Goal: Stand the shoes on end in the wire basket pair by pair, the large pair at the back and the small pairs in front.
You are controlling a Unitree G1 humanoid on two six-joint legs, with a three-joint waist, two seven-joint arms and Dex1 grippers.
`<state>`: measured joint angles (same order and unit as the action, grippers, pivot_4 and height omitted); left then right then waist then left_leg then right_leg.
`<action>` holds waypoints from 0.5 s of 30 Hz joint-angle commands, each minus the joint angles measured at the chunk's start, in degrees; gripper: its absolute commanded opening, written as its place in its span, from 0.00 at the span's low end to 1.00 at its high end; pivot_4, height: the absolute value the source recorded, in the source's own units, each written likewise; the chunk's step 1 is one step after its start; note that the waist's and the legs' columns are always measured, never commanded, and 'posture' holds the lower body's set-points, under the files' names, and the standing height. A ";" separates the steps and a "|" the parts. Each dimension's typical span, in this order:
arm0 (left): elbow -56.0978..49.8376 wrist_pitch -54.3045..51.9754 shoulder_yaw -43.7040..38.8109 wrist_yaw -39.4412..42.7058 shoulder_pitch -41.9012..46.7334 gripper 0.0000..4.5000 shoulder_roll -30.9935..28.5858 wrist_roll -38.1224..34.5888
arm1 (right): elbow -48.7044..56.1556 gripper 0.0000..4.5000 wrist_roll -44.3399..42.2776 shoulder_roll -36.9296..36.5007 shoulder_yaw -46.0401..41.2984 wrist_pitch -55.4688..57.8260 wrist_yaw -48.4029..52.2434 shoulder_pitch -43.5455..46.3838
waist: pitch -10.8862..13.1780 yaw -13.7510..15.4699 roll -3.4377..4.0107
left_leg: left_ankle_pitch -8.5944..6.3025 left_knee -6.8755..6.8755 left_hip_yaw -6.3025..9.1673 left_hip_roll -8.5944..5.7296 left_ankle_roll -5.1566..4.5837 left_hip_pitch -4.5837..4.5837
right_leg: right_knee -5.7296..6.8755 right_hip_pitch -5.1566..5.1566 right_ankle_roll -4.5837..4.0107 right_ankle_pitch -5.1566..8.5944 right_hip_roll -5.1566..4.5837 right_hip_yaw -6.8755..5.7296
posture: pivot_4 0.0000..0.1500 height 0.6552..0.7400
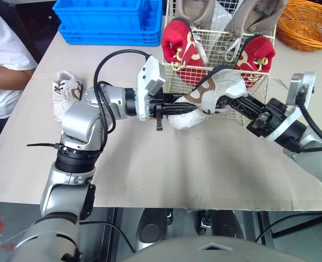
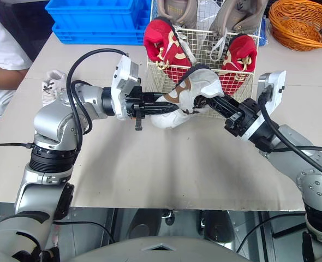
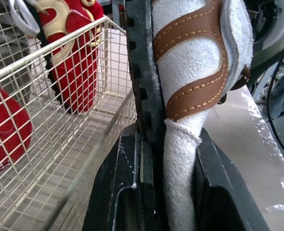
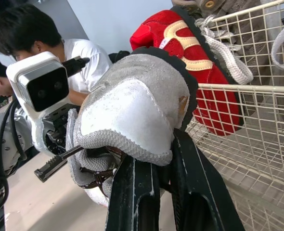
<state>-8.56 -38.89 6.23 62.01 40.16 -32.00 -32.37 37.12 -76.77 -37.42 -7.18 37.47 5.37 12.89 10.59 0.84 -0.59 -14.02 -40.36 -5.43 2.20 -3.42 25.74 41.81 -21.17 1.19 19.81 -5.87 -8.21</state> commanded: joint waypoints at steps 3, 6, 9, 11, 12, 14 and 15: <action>-2.40 1.38 -1.82 -1.63 0.98 0.76 0.64 -0.44 | 3.83 0.00 -0.98 1.36 -0.36 -0.40 -2.10 2.89 | 0.00 -0.01 0.00 | 0.00 0.00 0.00 0.00 0.00 0.00 | 0.00 -0.01 0.00 0.00 0.00 0.01 | 1.00 0.36; -2.95 1.89 -2.76 -2.86 1.01 0.97 -0.06 -0.13 | 4.10 0.00 -0.49 1.15 -3.27 -1.66 -5.39 3.94 | 0.00 0.00 0.00 | 0.00 0.01 -0.01 0.00 0.00 0.00 | 0.00 -0.01 0.00 0.00 0.00 0.01 | 1.00 0.36; -4.59 0.91 -4.24 -2.91 0.64 0.97 -1.87 -1.23 | 3.83 0.00 0.27 1.00 -6.82 -3.11 -9.31 4.08 | 0.00 0.01 0.00 | 0.00 0.01 -0.02 0.00 0.00 0.02 | 0.00 -0.02 0.00 0.00 -0.01 0.01 | 1.00 0.36; -6.09 0.11 -4.95 -3.01 0.22 0.97 -3.08 -1.88 | 3.56 0.00 0.44 1.12 -8.89 -3.69 -11.26 3.30 | 0.00 0.02 0.00 | 0.00 0.01 -0.02 0.00 0.00 0.02 | 0.00 -0.02 0.00 0.00 -0.01 0.01 | 1.00 0.36; -6.74 -0.21 -5.21 -3.13 0.08 0.97 -3.54 -2.20 | 3.40 0.00 0.53 1.16 -9.72 -3.89 -11.90 2.85 | 0.00 0.02 0.00 | 0.00 0.01 -0.02 0.00 0.00 0.03 | 0.00 -0.03 0.00 0.00 -0.01 0.01 | 1.00 0.36; -8.16 -1.11 -6.03 -3.52 -0.01 0.97 -4.36 -3.06 | 3.33 0.00 1.66 0.86 -11.19 -4.01 -12.63 1.64 | 0.00 0.02 0.00 | 0.00 0.03 -0.02 0.00 0.00 0.02 | -0.01 -0.03 0.00 0.00 -0.01 0.01 | 1.00 0.36; -8.96 -1.74 -6.50 -3.61 0.02 0.97 -4.80 -3.70 | 3.22 0.00 2.70 0.60 -11.82 -3.97 -13.09 0.88 | 0.00 0.02 0.01 | 0.00 0.03 -0.02 0.00 0.00 0.02 | -0.01 -0.02 0.00 0.00 -0.01 0.01 | 1.00 0.36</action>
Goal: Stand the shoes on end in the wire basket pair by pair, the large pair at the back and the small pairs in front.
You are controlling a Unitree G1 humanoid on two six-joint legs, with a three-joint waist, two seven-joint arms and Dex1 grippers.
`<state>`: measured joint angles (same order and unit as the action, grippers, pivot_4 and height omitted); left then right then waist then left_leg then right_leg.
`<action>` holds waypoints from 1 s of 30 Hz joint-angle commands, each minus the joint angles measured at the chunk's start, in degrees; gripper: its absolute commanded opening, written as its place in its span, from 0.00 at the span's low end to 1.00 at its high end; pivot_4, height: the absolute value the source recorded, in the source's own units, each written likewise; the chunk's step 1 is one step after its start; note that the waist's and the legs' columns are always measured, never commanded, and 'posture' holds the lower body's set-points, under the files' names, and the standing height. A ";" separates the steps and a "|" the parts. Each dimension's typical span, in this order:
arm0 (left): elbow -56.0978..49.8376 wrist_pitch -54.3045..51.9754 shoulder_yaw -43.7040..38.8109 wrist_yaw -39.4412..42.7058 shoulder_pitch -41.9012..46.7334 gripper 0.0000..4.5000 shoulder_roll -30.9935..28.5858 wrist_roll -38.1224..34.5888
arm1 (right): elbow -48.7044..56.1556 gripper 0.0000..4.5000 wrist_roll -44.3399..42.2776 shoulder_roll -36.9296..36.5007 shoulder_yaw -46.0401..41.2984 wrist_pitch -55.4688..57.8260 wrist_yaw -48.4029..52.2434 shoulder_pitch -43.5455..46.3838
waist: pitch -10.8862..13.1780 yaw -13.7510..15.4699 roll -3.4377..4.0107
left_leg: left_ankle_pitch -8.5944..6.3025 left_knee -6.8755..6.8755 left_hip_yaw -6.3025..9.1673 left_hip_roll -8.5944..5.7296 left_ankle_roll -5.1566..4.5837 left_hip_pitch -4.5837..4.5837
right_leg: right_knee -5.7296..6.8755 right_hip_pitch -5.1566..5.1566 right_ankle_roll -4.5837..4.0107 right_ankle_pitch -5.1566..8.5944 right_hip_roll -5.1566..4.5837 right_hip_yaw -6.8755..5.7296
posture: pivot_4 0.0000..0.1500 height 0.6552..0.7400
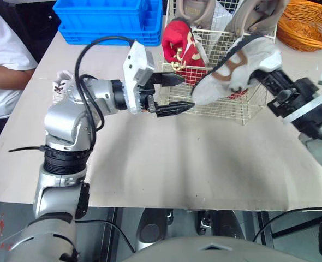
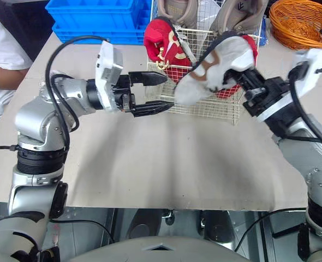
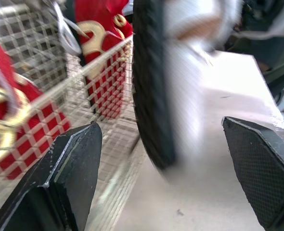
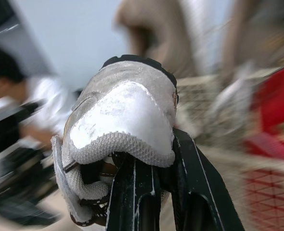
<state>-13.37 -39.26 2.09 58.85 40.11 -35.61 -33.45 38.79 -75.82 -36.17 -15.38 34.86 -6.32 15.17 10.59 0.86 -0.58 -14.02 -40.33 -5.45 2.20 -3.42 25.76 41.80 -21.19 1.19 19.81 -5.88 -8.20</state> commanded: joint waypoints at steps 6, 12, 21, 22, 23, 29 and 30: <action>-7.41 -4.47 -3.14 0.02 -0.05 0.97 -3.48 -5.60 | 0.47 0.00 6.78 -0.40 -3.51 -0.77 -3.30 -3.64 | -0.01 -0.05 0.01 | 0.00 0.00 -0.03 0.00 0.00 -0.02 | 0.01 -0.01 0.00 0.00 0.01 0.04 | 1.00 0.36; -9.03 -4.87 -3.66 -1.71 0.17 0.97 -4.65 -6.08 | -0.44 0.00 12.13 0.58 -1.63 1.30 -4.95 -6.72 | -0.01 0.00 0.01 | 0.00 0.01 -0.04 0.00 0.00 -0.01 | 0.01 -0.02 0.00 0.00 0.01 0.04 | 1.00 0.36; -11.60 -2.64 -5.35 -9.69 -1.60 0.97 -4.02 -3.17 | -0.64 0.00 16.70 2.76 -0.17 3.11 -6.28 -6.54 | -0.01 -0.01 0.01 | 0.00 0.01 -0.04 0.00 0.00 -0.02 | 0.02 -0.03 0.01 0.00 0.01 0.07 | 1.00 0.36; -11.98 -2.41 -5.54 -10.40 -2.17 0.97 -4.27 -2.73 | -0.69 0.00 16.89 3.07 -0.06 3.33 -6.40 -6.34 | -0.01 -0.02 0.01 | 0.00 0.01 -0.05 0.00 0.00 -0.03 | 0.02 -0.03 0.01 0.00 0.01 0.09 | 1.00 0.36; -12.34 -2.05 -5.69 -11.36 -2.80 0.97 -4.51 -1.98 | -0.64 0.00 17.19 3.33 0.16 3.56 -6.43 -6.18 | -0.01 -0.03 0.01 | 0.00 0.01 -0.06 0.00 0.00 -0.02 | 0.02 -0.03 0.01 0.00 0.01 0.10 | 1.00 0.36; -14.04 -1.50 -6.04 -13.11 -5.11 1.00 -5.04 -1.37 | -0.62 0.41 18.02 4.36 0.40 4.75 -5.78 -5.63 | -0.01 -0.02 0.01 | 0.00 0.01 -0.06 0.00 0.00 -0.02 | 0.03 -0.04 0.01 0.00 0.02 0.10 | 1.00 0.36; -14.09 -1.47 -6.05 -13.18 -5.19 1.00 -5.07 -1.50 | -0.59 0.53 18.08 4.34 0.27 4.93 -5.52 -5.61 | -0.01 -0.02 0.01 | 0.00 0.01 -0.06 0.01 0.00 -0.02 | 0.03 -0.05 0.01 0.00 0.02 0.10 | 1.00 0.36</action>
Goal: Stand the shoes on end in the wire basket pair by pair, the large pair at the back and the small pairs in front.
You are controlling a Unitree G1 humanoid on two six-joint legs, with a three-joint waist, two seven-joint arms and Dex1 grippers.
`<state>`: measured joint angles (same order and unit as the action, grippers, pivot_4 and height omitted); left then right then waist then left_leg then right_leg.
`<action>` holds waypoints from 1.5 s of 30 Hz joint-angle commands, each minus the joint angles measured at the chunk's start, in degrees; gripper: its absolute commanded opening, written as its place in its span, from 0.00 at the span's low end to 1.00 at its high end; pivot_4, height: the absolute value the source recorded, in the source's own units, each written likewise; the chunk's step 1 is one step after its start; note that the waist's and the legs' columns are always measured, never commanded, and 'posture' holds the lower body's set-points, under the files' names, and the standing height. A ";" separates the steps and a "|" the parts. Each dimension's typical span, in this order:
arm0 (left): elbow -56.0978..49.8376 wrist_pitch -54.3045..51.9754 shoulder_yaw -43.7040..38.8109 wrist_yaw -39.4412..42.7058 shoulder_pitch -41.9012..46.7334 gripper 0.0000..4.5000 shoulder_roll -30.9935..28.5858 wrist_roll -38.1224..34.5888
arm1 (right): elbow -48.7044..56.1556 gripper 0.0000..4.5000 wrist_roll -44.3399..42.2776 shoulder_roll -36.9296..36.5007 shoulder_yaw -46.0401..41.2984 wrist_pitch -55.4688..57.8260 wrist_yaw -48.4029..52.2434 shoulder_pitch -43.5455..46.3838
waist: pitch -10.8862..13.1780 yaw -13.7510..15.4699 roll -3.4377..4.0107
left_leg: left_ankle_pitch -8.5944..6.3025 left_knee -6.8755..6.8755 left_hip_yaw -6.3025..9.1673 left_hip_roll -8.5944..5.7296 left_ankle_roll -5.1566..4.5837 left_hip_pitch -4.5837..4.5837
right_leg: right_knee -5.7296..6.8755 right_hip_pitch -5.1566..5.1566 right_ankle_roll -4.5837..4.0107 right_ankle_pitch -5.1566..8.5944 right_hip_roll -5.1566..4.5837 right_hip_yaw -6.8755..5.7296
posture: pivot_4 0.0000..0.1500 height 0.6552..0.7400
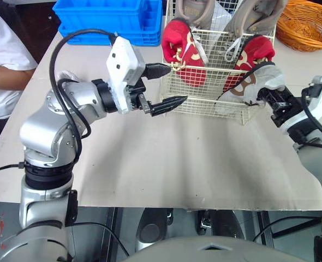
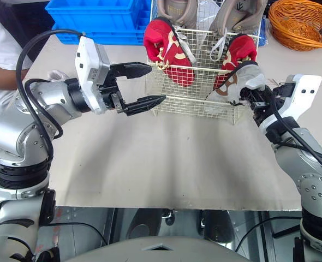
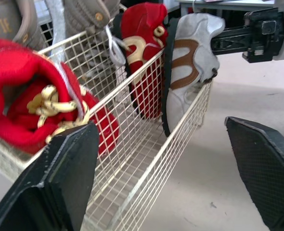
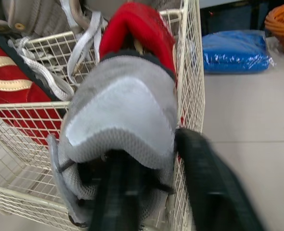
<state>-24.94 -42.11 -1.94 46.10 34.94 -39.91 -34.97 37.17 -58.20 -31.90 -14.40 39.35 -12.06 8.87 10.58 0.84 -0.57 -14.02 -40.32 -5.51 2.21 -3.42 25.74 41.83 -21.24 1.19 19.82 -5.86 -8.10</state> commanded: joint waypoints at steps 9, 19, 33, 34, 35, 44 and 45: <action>-1.50 1.92 -2.46 0.97 -0.68 1.00 -1.50 -0.77 | 2.65 0.99 0.06 -3.08 -6.18 2.11 2.91 -3.56 | 0.00 0.09 0.00 | 0.00 0.01 -0.02 0.00 0.00 0.02 | 0.00 -0.02 0.00 0.00 0.00 0.01 | 1.00 0.36; 1.36 3.84 -2.76 3.12 -0.97 1.00 -2.60 0.10 | 3.92 0.99 -6.25 -9.56 -14.23 3.06 13.89 -9.99 | 0.00 0.07 0.00 | 0.00 0.01 -0.03 0.00 0.00 0.01 | 0.00 -0.02 0.00 0.00 0.01 0.03 | 1.00 0.36; 10.84 6.39 -9.76 -0.47 -5.15 1.00 -2.92 2.07 | 11.67 0.99 2.83 -15.41 -7.11 -5.80 45.22 -20.19 | -0.03 0.03 -0.03 | -0.01 0.04 -0.01 0.04 -0.01 -0.04 | -0.02 -0.01 0.01 0.01 0.05 0.05 | 1.00 0.36; 12.37 7.07 -10.45 -0.99 -5.29 1.00 -3.03 2.74 | 11.62 0.99 4.94 -14.32 -4.83 -7.66 46.12 -19.11 | -0.03 0.05 -0.05 | -0.01 0.03 0.00 0.03 -0.01 -0.02 | -0.01 -0.02 0.02 0.01 0.04 0.05 | 1.00 0.36; 14.74 8.24 -11.46 -2.03 -5.23 1.00 -3.14 3.93 | 11.41 0.99 8.26 -13.33 -1.66 -10.13 47.31 -17.87 | -0.11 -0.01 -0.18 | -0.01 0.04 -0.01 0.03 -0.01 -0.03 | -0.02 -0.01 0.02 0.01 0.04 0.06 | 1.00 0.36; 42.10 14.74 -18.28 -7.03 -0.08 1.00 -10.74 11.52 | 6.90 0.99 20.24 -6.31 11.22 -18.97 52.44 -10.95 | -0.11 0.17 -0.45 | -0.01 0.03 -0.04 0.01 -0.01 0.02 | -0.02 -0.10 0.02 0.01 0.02 0.05 | 1.00 0.36; 47.13 14.53 -18.92 -7.88 1.78 1.00 -11.98 12.07 | 6.34 0.99 21.35 -6.10 12.06 -19.55 52.79 -10.67 | -0.12 0.19 -0.50 | -0.01 0.03 -0.01 0.01 0.00 0.03 | -0.01 -0.10 0.02 0.01 0.02 -0.01 | 1.00 0.36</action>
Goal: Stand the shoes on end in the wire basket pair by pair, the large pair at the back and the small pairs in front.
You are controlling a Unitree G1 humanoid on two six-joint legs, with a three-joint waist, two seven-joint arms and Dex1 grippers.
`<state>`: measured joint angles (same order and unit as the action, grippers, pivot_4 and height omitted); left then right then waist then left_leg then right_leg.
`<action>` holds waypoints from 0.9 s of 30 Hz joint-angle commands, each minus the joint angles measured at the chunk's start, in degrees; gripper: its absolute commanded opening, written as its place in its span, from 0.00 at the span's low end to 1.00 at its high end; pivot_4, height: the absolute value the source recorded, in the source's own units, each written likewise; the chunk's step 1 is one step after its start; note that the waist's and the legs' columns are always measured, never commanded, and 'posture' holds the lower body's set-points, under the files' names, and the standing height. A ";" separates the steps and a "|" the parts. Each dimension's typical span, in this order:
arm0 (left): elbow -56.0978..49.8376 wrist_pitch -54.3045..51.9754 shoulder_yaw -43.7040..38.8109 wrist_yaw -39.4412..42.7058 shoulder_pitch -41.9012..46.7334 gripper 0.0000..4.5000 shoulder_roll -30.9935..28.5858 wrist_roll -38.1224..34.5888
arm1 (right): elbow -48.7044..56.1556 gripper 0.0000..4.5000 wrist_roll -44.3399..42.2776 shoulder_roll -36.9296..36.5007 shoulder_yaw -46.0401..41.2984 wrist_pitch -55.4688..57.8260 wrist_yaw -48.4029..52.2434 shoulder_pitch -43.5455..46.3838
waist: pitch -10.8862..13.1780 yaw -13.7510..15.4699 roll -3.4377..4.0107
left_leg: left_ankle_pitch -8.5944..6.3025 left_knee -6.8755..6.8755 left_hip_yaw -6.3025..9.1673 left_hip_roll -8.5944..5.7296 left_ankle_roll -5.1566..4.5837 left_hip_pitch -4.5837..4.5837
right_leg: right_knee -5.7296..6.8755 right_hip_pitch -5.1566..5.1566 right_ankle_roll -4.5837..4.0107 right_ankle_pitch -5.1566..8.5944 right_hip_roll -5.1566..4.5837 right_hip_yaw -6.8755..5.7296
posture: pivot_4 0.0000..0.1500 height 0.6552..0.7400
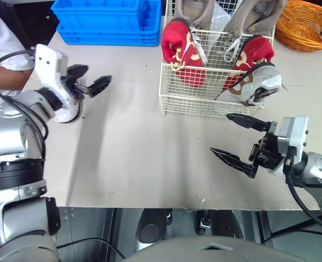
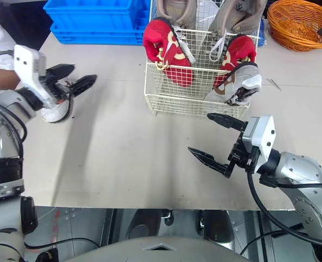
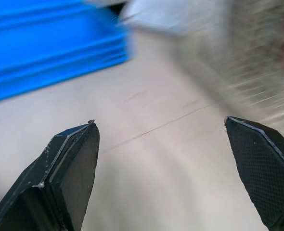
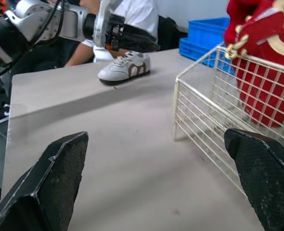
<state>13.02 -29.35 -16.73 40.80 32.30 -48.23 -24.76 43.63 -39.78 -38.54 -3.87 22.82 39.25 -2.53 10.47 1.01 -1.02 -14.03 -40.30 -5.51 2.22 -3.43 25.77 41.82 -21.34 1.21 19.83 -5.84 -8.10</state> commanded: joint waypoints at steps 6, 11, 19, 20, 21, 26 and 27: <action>33.73 4.57 -3.80 -5.50 16.39 1.00 -7.70 6.07 | -2.39 0.99 6.75 2.17 4.12 -5.08 2.30 2.19 | -0.07 -0.09 -0.20 | 0.00 -0.02 -0.02 -0.04 0.00 0.04 | 0.04 -0.03 0.01 0.00 -0.03 -0.02 | 1.00 0.36; 48.04 7.50 0.67 -3.50 23.86 1.00 -9.40 11.72 | -3.18 0.99 8.01 3.22 4.61 -5.67 2.35 3.01 | -0.14 -0.22 -0.40 | 0.00 -0.02 -0.05 -0.04 0.00 0.09 | 0.09 -0.11 0.01 0.00 -0.03 -0.03 | 1.00 0.36; 60.26 9.10 0.86 -5.17 27.88 1.00 -9.62 14.78 | -2.90 0.99 10.38 4.52 5.50 -6.37 1.63 1.78 | -0.11 -0.38 -0.56 | 0.00 -0.03 -0.10 -0.02 0.01 0.19 | 0.11 -0.24 0.01 0.00 -0.05 0.00 | 1.00 0.36; 60.92 8.64 0.81 -5.03 28.04 1.00 -9.50 14.93 | -2.86 0.99 10.56 4.63 5.49 -6.42 1.55 1.70 | -0.12 -0.39 -0.56 | 0.00 -0.03 -0.10 -0.02 0.01 0.19 | 0.11 -0.24 0.00 0.00 -0.05 0.00 | 1.00 0.36; 61.43 8.19 0.93 -4.68 28.20 1.00 -9.41 15.22 | -2.91 0.99 10.72 4.73 5.49 -6.43 1.50 1.75 | -0.12 -0.39 -0.57 | 0.00 -0.03 -0.10 -0.01 0.01 0.19 | 0.12 -0.25 0.00 0.00 -0.05 0.00 | 1.00 0.36; 62.88 6.23 4.43 -0.69 28.45 0.59 -10.02 19.60 | -3.13 1.00 11.56 5.07 5.37 -6.55 1.50 2.09 | -0.12 -0.53 -0.57 | 0.00 -0.06 -0.13 -0.01 0.01 0.18 | 0.14 -0.25 0.01 0.00 -0.05 0.03 | 1.00 0.36; 63.04 5.77 5.36 0.53 28.46 0.48 -10.36 20.67 | -3.20 1.00 11.69 5.10 5.31 -6.56 1.58 2.16 | -0.12 -0.63 -0.57 | 0.00 -0.06 -0.14 -0.01 0.01 0.18 | 0.15 -0.25 0.01 0.00 -0.05 0.04 | 1.00 0.36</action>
<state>75.12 -22.45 -12.97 39.39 60.48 -56.21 -6.83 39.36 -28.21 -33.47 1.82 17.39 40.83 -0.75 10.34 0.38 -1.59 -14.03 -40.36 -5.66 2.21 -3.42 25.95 41.98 -21.60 1.22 19.83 -5.89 -8.06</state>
